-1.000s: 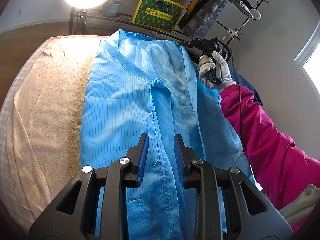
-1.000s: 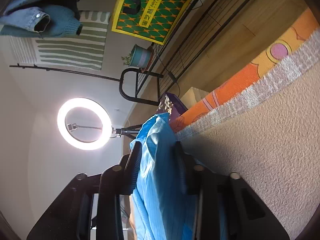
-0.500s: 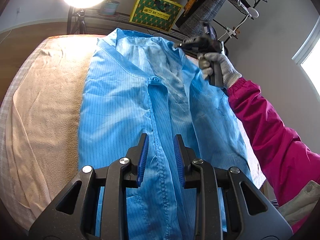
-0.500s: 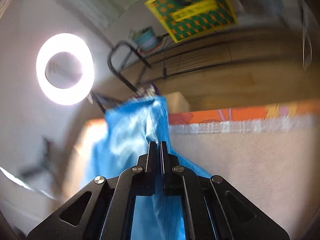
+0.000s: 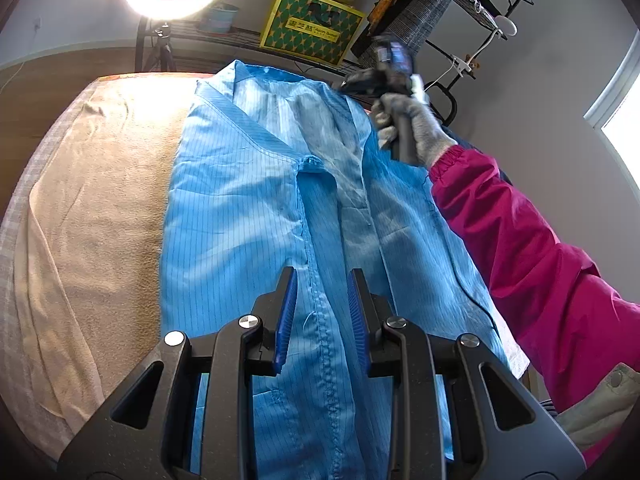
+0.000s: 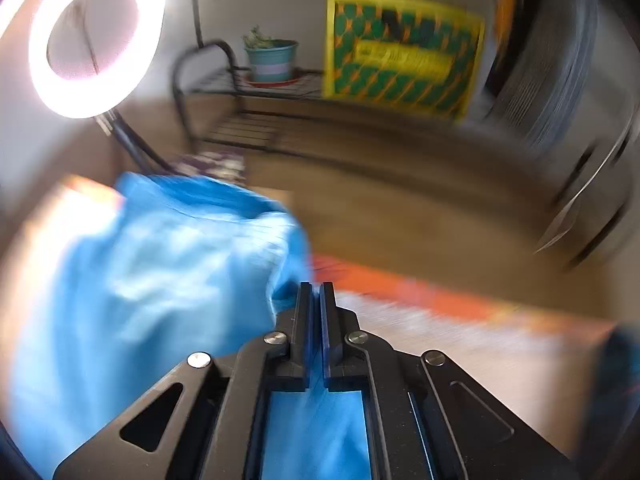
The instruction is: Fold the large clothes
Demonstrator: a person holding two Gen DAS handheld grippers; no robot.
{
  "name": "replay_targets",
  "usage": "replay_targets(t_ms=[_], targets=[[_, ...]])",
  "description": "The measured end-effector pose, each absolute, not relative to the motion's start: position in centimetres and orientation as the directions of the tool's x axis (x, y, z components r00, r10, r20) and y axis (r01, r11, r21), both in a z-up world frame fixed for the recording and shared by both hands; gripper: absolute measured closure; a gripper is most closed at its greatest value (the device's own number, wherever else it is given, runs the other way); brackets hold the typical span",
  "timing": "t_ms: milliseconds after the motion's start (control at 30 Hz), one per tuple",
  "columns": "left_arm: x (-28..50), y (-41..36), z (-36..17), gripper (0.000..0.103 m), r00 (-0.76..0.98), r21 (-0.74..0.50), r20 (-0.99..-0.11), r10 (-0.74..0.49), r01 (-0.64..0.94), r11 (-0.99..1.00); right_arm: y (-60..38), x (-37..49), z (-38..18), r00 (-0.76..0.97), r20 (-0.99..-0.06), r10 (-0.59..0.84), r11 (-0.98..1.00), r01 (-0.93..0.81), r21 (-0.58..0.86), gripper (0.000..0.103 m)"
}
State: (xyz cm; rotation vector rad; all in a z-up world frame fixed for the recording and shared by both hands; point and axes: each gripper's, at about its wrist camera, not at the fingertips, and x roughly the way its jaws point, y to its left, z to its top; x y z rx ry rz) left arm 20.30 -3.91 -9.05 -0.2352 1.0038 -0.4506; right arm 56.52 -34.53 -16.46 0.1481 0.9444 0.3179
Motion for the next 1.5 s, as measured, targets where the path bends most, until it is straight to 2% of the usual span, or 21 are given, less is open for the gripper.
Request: replay_targets(t_ms=[67,133,267,333,367,467,533,633,767,933,967,1033,1167,1267,1300,1367,1433,1500], targets=[[20.2,-3.7,-9.0,0.078,0.458,-0.397,-0.754,-0.470,0.253,0.882,-37.2,56.1,-15.2,0.564,-0.678,0.472,0.873,-0.193,0.447,0.095],[20.1,-3.5,-8.8,0.078,0.460,-0.402,-0.750,-0.475,0.254,0.880,-39.4,55.5,-14.4,0.594,-0.617,0.516,0.828,-0.162,0.536,0.095],[19.8,-3.7,-8.5,0.078,0.465,-0.399,-0.746,-0.477,0.262,0.879,-41.2,55.7,-14.8,0.566,-0.667,0.484,0.842,-0.095,0.531,0.094],[19.8,-3.8,-8.5,0.078,0.467,-0.394,-0.746,-0.475,0.265,0.880,-41.2,56.3,-16.2,0.495,-0.709,0.502,0.832,-0.055,0.551,0.079],[19.8,-3.9,-8.5,0.078,0.467,-0.390,-0.748,-0.472,0.267,0.881,-41.2,56.2,-16.7,0.476,-0.717,0.509,0.824,-0.031,0.565,0.067],[19.9,-4.0,-8.6,0.078,0.465,-0.385,-0.752,-0.468,0.266,0.884,-42.1,56.1,-19.1,0.454,-0.707,0.542,0.775,0.053,0.629,0.067],[19.9,-4.0,-8.7,0.078,0.463,-0.385,-0.753,-0.467,0.264,0.884,-42.9,56.1,-21.0,0.435,-0.636,0.638,0.661,0.116,0.742,0.067],[20.0,-4.1,-8.8,0.078,0.462,-0.383,-0.754,-0.467,0.267,0.884,-43.2,56.3,-22.8,0.427,-0.556,0.713,0.544,0.164,0.823,0.067],[20.0,-4.5,-9.0,0.078,0.459,-0.373,-0.759,-0.462,0.276,0.886,-42.9,56.5,-23.5,0.448,-0.487,0.750,0.458,0.180,0.871,0.067],[20.1,-4.8,-9.3,0.078,0.449,-0.374,-0.764,-0.464,0.278,0.885,-43.6,56.1,-23.7,0.504,-0.357,0.786,0.294,0.202,0.934,0.067],[20.1,-4.8,-9.3,0.078,0.449,-0.375,-0.763,-0.465,0.278,0.884,-43.5,56.0,-23.5,0.515,-0.355,0.780,0.296,0.197,0.935,0.073],[20.1,-4.8,-9.3,0.078,0.449,-0.374,-0.763,-0.464,0.279,0.884,-43.1,56.1,-22.8,0.499,-0.392,0.773,0.353,0.174,0.919,0.082],[20.1,-4.9,-9.3,0.078,0.450,-0.375,-0.762,-0.465,0.279,0.884,-42.5,56.1,-22.5,0.459,-0.433,0.776,0.414,0.147,0.898,0.082],[20.0,-5.0,-9.3,0.078,0.449,-0.373,-0.763,-0.465,0.282,0.884,-42.0,56.3,-22.1,0.444,-0.532,0.721,0.526,0.149,0.837,0.083],[19.9,-5.0,-9.3,0.078,0.448,-0.372,-0.763,-0.465,0.284,0.884,-42.0,56.2,-22.1,0.447,-0.543,0.711,0.538,0.152,0.829,0.096],[19.9,-5.1,-9.4,0.078,0.446,-0.372,-0.764,-0.466,0.285,0.883,-41.6,56.1,-21.4,0.450,-0.591,0.670,0.608,0.126,0.784,0.101],[19.9,-5.0,-9.4,0.078,0.446,-0.375,-0.763,-0.468,0.284,0.883,-40.2,55.9,-19.1,0.464,-0.691,0.555,0.765,0.043,0.643,0.102],[20.0,-4.9,-9.5,0.078,0.447,-0.376,-0.763,-0.467,0.281,0.883,-37.2,55.3,-15.5,0.534,-0.791,0.298,0.951,-0.098,0.293,0.103]])
